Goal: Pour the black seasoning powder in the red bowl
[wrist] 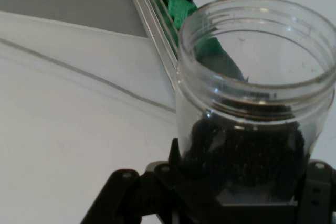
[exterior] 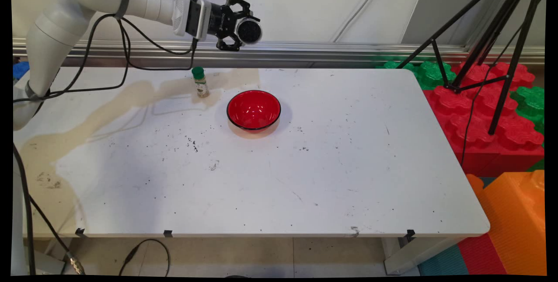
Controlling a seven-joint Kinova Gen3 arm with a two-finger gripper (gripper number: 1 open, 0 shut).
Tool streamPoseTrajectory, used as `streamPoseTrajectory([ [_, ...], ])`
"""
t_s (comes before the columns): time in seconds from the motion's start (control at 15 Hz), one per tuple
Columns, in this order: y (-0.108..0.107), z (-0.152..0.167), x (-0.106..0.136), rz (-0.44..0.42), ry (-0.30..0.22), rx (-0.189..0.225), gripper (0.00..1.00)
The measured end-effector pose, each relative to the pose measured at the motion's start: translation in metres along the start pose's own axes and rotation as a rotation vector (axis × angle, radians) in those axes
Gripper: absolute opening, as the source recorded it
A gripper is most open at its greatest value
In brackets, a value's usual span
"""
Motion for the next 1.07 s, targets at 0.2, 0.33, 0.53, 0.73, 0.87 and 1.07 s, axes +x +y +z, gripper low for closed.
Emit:
streamPoseTrajectory([
  [0.2, 0.003, 0.001, -0.001, 0.086, -0.011, 0.002, 0.0],
  [0.33, 0.006, 0.002, 0.0, 0.14, -0.014, 0.003, 0.0],
  [0.53, 0.01, 0.002, 0.001, 0.209, -0.013, 0.005, 0.0],
  [0.73, 0.015, 0.002, 0.004, 0.266, -0.009, 0.006, 0.0],
  [0.87, 0.017, 0.002, 0.005, 0.291, -0.006, 0.006, 0.0],
  [1.07, 0.021, 0.003, 0.01, 0.334, -0.001, 0.006, 0.0],
])
